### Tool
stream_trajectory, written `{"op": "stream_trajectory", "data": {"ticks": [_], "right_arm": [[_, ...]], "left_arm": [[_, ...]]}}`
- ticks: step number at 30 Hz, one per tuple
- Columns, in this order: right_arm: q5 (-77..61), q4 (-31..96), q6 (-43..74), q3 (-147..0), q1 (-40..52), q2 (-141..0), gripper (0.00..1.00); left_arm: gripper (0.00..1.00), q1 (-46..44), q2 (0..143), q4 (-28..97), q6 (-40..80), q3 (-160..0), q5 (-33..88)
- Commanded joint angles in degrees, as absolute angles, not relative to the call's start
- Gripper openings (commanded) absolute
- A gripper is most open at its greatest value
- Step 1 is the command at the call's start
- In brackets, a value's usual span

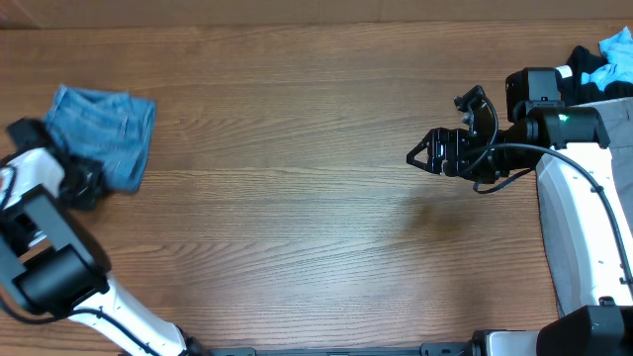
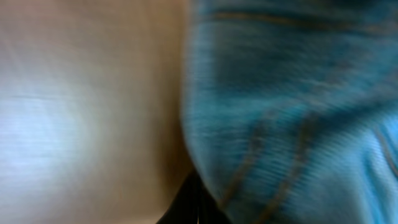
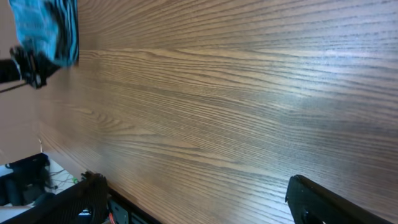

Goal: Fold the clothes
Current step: 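Lower the jeans bundle at the far-left corner and open the left gripper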

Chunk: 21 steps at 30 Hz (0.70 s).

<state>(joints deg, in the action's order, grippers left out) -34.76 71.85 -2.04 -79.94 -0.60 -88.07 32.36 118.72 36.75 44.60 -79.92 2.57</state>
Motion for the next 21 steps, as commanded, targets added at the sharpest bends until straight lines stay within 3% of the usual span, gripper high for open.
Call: {"op": "stream_trajectory", "data": {"ticks": [1,8,11,21], "right_arm": [[-35.7,72.4,-1.5,-80.6,-0.3,-87.4,0.96],[-35.6,74.5,-1.5,-80.6,-0.3,-87.4,0.96],[-35.6,75.4,-1.6,-80.6,-0.3,-87.4,0.96],[-35.4,75.8,-1.6,-80.6,-0.3,-87.4,0.95]], "left_arm": [[0.04,27.2,122.5,32.4,48.4,-78.9,5.0],[0.04,23.3,124.0,21.4,47.9,-79.0,-0.6],[0.09,23.7,125.5,19.7,43.1,-80.1,-0.4],[0.13,26.3,125.8,39.8,35.6,-90.0,-10.9]]}}
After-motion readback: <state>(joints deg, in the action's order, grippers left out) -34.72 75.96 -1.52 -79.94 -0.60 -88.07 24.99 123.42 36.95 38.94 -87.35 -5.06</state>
